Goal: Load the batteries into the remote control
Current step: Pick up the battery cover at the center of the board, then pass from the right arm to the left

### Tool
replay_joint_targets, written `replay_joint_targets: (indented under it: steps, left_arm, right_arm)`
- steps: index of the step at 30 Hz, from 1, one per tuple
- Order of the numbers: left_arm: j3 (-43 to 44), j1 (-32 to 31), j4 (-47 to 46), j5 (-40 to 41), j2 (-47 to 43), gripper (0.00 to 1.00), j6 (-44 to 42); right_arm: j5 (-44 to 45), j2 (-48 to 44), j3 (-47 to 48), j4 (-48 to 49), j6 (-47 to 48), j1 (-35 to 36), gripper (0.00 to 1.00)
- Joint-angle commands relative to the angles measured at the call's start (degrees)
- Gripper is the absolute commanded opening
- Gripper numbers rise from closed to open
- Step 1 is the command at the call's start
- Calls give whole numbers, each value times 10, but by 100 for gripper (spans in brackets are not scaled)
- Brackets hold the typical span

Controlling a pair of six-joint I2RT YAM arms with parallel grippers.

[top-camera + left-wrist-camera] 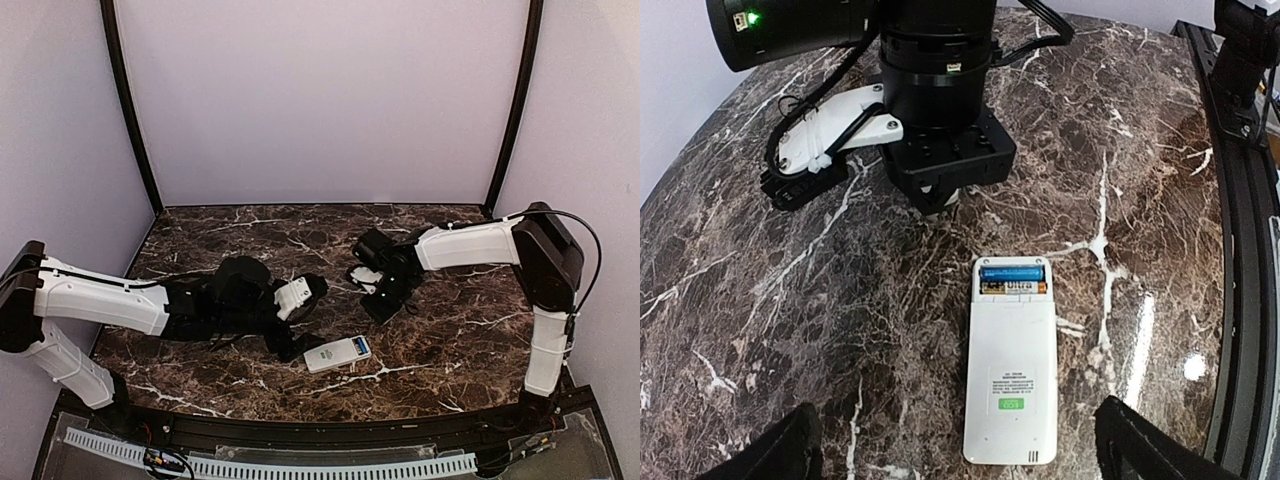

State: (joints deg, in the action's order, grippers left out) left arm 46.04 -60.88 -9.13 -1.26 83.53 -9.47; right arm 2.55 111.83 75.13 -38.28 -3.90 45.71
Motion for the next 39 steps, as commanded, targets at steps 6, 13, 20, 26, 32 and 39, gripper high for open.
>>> replay_joint_targets:
  steps: [6,13,20,26,32,39]
  left_arm:
    - [16,3,45,-60,-61,94,-55]
    - [-17,3,-4,-42,-92,93,-135]
    - [0,3,14,-131,-113,89,-259]
    - [71,2,121,-204,-96,73,-293]
    - [77,-18,111,-239,-90,57,-290]
    - [76,-37,81,-239,-79,52,-288]
  right_arm:
    - [-142,-38,4,-46,34,1,0]
    - [-326,-146,-10,-61,72,7,0]
    - [-449,-212,-6,-98,104,54,0]
    - [-518,-247,10,-114,111,80,0]
    - [-570,-255,21,-117,117,82,0]
    - [-581,-245,40,-122,120,82,0]
